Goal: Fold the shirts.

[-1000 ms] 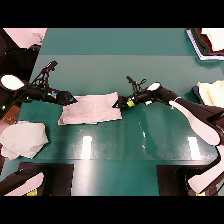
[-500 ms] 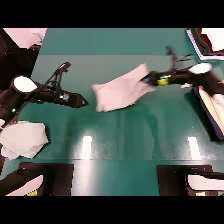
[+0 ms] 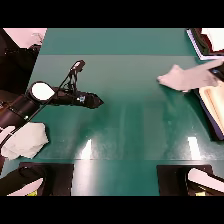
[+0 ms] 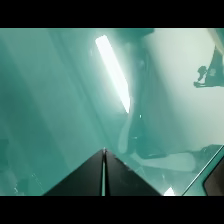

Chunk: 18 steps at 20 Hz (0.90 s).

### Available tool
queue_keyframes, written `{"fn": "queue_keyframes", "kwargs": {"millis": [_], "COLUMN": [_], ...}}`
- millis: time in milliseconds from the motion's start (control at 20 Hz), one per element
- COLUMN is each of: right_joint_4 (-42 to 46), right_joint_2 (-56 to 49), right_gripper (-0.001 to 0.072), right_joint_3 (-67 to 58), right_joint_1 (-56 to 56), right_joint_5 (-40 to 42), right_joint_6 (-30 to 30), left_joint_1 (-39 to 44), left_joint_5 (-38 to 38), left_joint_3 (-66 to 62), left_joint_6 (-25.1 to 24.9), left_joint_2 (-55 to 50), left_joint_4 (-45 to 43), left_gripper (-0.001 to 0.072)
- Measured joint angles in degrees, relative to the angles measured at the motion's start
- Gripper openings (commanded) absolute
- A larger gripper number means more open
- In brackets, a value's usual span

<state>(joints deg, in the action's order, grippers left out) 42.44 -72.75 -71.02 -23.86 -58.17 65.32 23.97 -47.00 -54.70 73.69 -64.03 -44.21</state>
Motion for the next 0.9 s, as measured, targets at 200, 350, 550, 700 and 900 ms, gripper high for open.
{"fn": "queue_keyframes", "kwargs": {"millis": [200, 350, 550, 700, 900], "right_joint_4": [-3.3, -10.3, -13.8, -13.2, -7.6], "right_joint_2": [-1.9, -2.3, -1.9, 0.2, 4.8], "right_gripper": [0.0008, 0.0008, 0.0008, 0.0008, 0.0008], "right_joint_3": [0.0, -1.1, -7.8, -11.8, -11.4], "right_joint_1": [-4.9, -6.0, -7.8, -10.0, -14.0], "right_joint_5": [3.3, 6.0, 5.7, 3.1, -0.3], "right_joint_6": [-2.3, -5.9, -7.9, -8.3, -6.0], "left_joint_1": [0.8, 1.0, 1.0, 1.0, 1.0], "left_joint_5": [1.1, 1.4, 1.6, 2.0, 2.4], "left_joint_3": [0.0, 0.0, 0.0, 0.0, 0.0], "left_joint_6": [1.0, 1.4, 1.5, 1.4, 1.4], "left_joint_2": [0.0, 0.0, 0.0, 0.0, 0.0], "left_joint_4": [0.1, 0.2, 0.1, 0.1, 0.1], "left_gripper": [0.0024, 0.0025, 0.0025, 0.0025, 0.0025]}}
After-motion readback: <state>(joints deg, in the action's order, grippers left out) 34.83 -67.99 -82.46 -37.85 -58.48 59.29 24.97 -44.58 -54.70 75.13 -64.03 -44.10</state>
